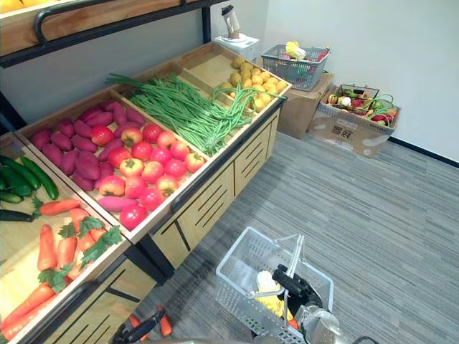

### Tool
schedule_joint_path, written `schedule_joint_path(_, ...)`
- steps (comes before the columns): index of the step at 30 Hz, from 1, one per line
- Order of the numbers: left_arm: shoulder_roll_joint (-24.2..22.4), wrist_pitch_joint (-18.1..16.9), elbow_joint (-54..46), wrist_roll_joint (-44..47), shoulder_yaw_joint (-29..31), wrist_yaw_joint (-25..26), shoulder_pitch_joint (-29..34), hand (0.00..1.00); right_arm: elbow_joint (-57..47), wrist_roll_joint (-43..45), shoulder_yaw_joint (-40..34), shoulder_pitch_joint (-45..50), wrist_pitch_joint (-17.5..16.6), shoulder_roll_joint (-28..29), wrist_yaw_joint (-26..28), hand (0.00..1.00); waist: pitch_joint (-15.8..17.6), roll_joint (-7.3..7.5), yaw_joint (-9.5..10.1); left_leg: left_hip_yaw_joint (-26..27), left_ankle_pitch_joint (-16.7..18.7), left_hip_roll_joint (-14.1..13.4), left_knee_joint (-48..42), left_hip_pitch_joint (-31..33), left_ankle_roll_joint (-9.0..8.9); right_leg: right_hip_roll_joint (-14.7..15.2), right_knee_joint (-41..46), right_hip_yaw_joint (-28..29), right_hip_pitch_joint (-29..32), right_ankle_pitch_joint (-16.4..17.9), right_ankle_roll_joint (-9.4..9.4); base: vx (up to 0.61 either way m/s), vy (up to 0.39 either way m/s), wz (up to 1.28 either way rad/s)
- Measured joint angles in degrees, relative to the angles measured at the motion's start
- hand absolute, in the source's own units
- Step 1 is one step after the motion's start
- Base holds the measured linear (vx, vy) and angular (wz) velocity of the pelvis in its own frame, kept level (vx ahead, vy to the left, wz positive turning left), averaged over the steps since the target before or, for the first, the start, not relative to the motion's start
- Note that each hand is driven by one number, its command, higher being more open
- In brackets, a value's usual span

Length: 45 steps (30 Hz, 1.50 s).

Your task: Pick vegetable in the basket

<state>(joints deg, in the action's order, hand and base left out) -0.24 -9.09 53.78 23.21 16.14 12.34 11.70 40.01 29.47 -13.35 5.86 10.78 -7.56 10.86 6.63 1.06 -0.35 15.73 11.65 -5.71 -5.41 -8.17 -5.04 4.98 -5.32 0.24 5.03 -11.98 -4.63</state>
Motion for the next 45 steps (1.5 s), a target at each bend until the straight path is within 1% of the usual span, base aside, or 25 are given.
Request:
schedule_joint_path(2,0.17,0.23,0.3,0.0,0.02,-0.28,-0.01,1.0,3.41,0.0,-1.75,-0.02,-2.59,0.97,-1.56,0.0,-0.04,0.02,0.0,1.09,0.32,0.0,0.0,-0.74,0.1,-0.29,0.03,1.14,-0.09,-0.06,-0.08,-0.02,0.018,-0.23)
schedule_joint_path(6,0.44,0.35,1.23,0.05,0.01,-0.77,-0.51,1.0,8.21,0.39,-5.01,0.63,-5.34,2.33,-3.73,0.0,-0.99,0.14,-0.15,2.34,1.07,0.01,-0.49,-1.26,0.19,-0.54,0.04,2.28,-0.16,-0.08,-0.12,-0.02,0.02,-0.18)
schedule_joint_path(11,0.65,0.34,2.91,0.07,0.04,-1.85,-1.12,1.0,17.03,2.17,-10.56,0.96,-9.37,3.68,-3.52,0.0,-2.12,0.25,-0.19,3.5,1.88,0.03,-1.0,-1.92,0.23,-0.73,0.06,3.42,-0.41,-0.08,-0.12,-0.01,0.021,-0.12)
schedule_joint_path(16,0.96,0.37,4.97,-0.38,0.09,-2.77,-1.85,1.0,17.13,2.26,-11.03,3.74,-9.77,4.35,-3.71,0.0,-2.02,0.27,-0.34,6.73,2.74,0.02,-1.14,-4.39,0.15,-1.52,0.1,5.11,-1.18,-0.31,-0.29,-0.01,0.032,-0.32)
schedule_joint_path(17,0.92,0.4,4.96,-0.55,0.84,-2.63,-1.49,1.0,17.11,2.23,-11.73,3.89,-9.49,5.06,-3.69,0.0,-1.8,0.49,-0.35,9.35,3.02,-0.27,-1.17,-5.57,0.06,-2.37,0.11,4.62,-1.07,-1.4,0.66,-0.02,0.021,-0.86)
schedule_joint_path(18,0.97,0.4,4.95,-0.55,1.28,-2.39,-1.14,1.0,17.08,2.18,-11.71,3.78,-9.45,5.42,-3.66,0.0,-1.75,0.3,-0.19,11.55,3.17,-0.7,-1.19,-6.11,-0.04,-3.26,0.1,2.66,-0.76,-2.34,2.0,-0.02,-0.031,-1.56)
schedule_joint_path(19,1.11,0.41,4.96,-0.2,1.37,-1.79,-0.44,1.0,17.22,1.98,-11.66,2.54,-8.85,5.89,-2.97,0.0,-1.19,-0.5,0.22,17.17,3.33,-1.89,-0.94,-7.33,0.1,-4.1,0.53,-6.59,0.05,0.17,8.56,-0.01,-0.054,-1.46)
schedule_joint_path(20,1.12,0.41,4.91,-0.06,1.39,-1.47,-0.31,1.0,17.3,1.98,-12.06,2.1,-8.62,5.78,-2.93,0.0,-0.68,-0.91,0.11,18.82,3.31,-2.45,-0.78,-7.83,0.12,-3.53,2.25,-13.11,0.45,3.51,9.81,0.02,-0.004,-1.81)
schedule_joint_path(21,0.57,0.15,4.32,0.19,1.23,-1.08,-0.3,1.0,17.34,1.65,-12.16,1.3,-8.85,5.25,-2.61,0.0,0.34,-2.43,0.25,22.71,3.0,-3.78,-0.75,-8.97,-0.42,-1.82,8.5,-23.93,2.31,7.27,10.96,0.05,0.051,-1.24)
schedule_joint_path(22,0.6,-0.16,4.06,0.43,1.22,-0.98,0.06,1.0,17.37,1.54,-12.26,0.75,-9.04,5.09,-2.68,0.0,0.74,-2.28,0.29,24.38,3.0,-4.02,-1.06,-9.45,-0.43,-0.83,11.8,-27.23,2.81,7.94,11.26,0.1,0.086,-1.57)
schedule_joint_path(23,1.94,-0.89,4.07,1.01,1.26,-0.51,0.99,1.0,17.94,1.56,-12.17,0.5,-8.73,4.69,-2.3,0.0,0.91,-0.35,0.21,26.52,3.06,-3.57,-2.16,-10.2,-0.52,1.02,16.18,-32.64,2.21,9.28,10.31,0.14,0.027,-1.21)
schedule_joint_path(24,2.41,-0.91,4.19,1.03,1.26,-0.18,0.79,1.0,19.37,1.58,-12.03,0.15,-8.58,4.4,-2.34,0.0,1.37,-0.02,0.32,27.03,3.11,-3.95,-2.38,-10.84,-0.62,0.73,16.49,-32.28,2.32,8.87,8.51,0.14,-0.01,-0.97)
schedule_joint_path(25,2.55,-0.93,4.22,1.03,1.23,-0.07,0.6,1.0,19.94,1.59,-12.0,0.08,-8.45,4.22,-2.34,0.0,1.53,0.03,0.02,27.17,3.07,-4.2,-2.46,-10.93,-0.68,0.28,16.54,-31.99,2.35,9.0,8.6,0.11,-0.073,-0.49)
schedule_joint_path(28,1.58,-2.06,4.33,1.14,0.97,0.09,-1.12,1.0,22.09,1.58,-11.98,0.2,-8.04,2.97,-2.8,0.0,2.26,-1.12,-0.15,27.63,2.17,-5.18,-2.66,-11.37,-2.15,-1.26,17.01,-30.98,2.85,10.06,8.92,0.06,-0.107,-0.25)
schedule_joint_path(29,0.76,-2.05,4.55,1.38,0.89,-0.58,-2.19,1.0,22.34,1.61,-11.94,0.38,-7.78,2.71,-2.91,0.0,3.08,-1.9,-0.4,27.6,1.34,-5.43,-2.85,-11.48,-3.26,-1.23,17.96,-30.87,3.04,11.25,8.94,0.01,-0.092,-0.04)
schedule_joint_path(32,0.46,-2.45,5.06,1.39,0.92,-1.8,-2.17,1.0,23.64,1.93,-11.98,0.52,-7.67,3.28,-3.35,0.0,3.11,-1.71,-0.81,27.66,-0.09,-7.09,-6.65,-10.65,-4.08,-2.34,17.0,-29.75,2.72,12.46,9.12,0.01,-0.111,-0.19)
schedule_joint_path(34,0.35,-3.15,5.07,1.54,0.82,-2.34,-1.9,1.0,23.75,1.5,-11.79,0.5,-7.43,3.4,-3.27,0.0,3.09,-1.13,-0.75,27.46,-0.63,-10.1,-14.2,-8.22,-3.51,-4.12,13.42,-28.77,1.37,12.34,9.02,0.06,-0.216,-0.43)
schedule_joint_path(35,0.28,-3.43,5.06,2.16,0.83,-2.5,-1.79,1.0,23.76,0.77,-11.14,0.49,-7.31,3.4,-3.19,0.0,3.14,-0.67,-0.58,26.26,-1.42,-12.32,-20.01,-6.06,-2.28,-5.31,11.04,-28.21,0.48,12.2,8.9,0.06,-0.298,-0.47)
schedule_joint_path(36,0.41,-3.93,4.98,2.66,0.68,-2.72,-2.15,1.0,23.81,-0.2,-9.64,0.3,-7.16,3.36,-3.07,0.0,3.12,-0.1,-0.34,22.63,-1.63,-14.1,-26.02,-2.89,-0.6,-6.71,8.82,-26.69,-0.17,11.77,8.5,0.06,-0.3,-0.51)
schedule_joint_path(37,0.44,-4.25,4.86,2.75,0.59,-2.87,-2.2,1.0,23.93,-0.27,-8.9,0.18,-7.06,3.25,-2.98,0.0,3.24,0.21,-0.09,19.8,-0.95,-14.08,-28.19,-1.38,-0.29,-7.47,7.84,-25.34,-0.4,11.52,8.4,0.02,-0.184,-0.54)
schedule_joint_path(39,0.6,-4.77,4.87,3.46,0.53,-2.77,-2.61,1.0,24.85,-1.65,-6.36,-0.63,-7.12,2.83,-2.41,0.0,3.46,0.62,0.3,11.42,3.05,-11.63,-30.61,2.32,-0.8,-9.29,4.99,-22.31,-2.15,11.31,8.14,0.02,-0.152,-0.68)
schedule_joint_path(40,0.63,-5.09,4.9,3.51,0.32,-2.71,-2.61,1.0,24.92,-3.14,-5.61,-0.45,-7.31,2.66,-2.2,0.0,3.46,0.94,0.31,9.28,4.51,-10.29,-28.96,3.14,-1.01,-9.85,3.75,-21.56,-3.41,11.13,7.88,0.02,-0.147,-0.63)
schedule_joint_path(42,1.05,-5.49,4.91,3.84,-0.11,-2.67,-2.62,1.0,24.9,-4.8,-5.54,-0.23,-7.26,2.45,-1.6,0.0,3.49,1.18,0.32,6.63,5.74,-8.23,-23.74,3.69,-1.49,-10.31,3.26,-20.49,-4.43,11.06,7.77,0.0,-0.069,-0.43)
schedule_joint_path(44,1.57,-5.69,4.93,4.84,-0.89,-2.69,-2.82,1.0,24.8,-5.78,-4.75,-0.09,-7.11,2.28,-0.95,0.0,3.39,1.48,0.35,1.47,5.72,-4.93,-14.9,6.35,-1.04,-10.61,2.83,-18.56,-4.48,11.07,7.78,-0.02,-0.043,-0.49)
schedule_joint_path(45,1.76,-5.79,5.01,5.45,-1.42,-2.58,-2.99,1.0,24.59,-6.45,-3.8,0.03,-7.19,2.04,-0.92,0.0,3.39,1.46,0.41,-0.07,5.35,-4.12,-12.79,7.54,-0.62,-10.68,2.41,-18.38,-4.37,11.06,7.77,-0.01,-0.051,-0.47)
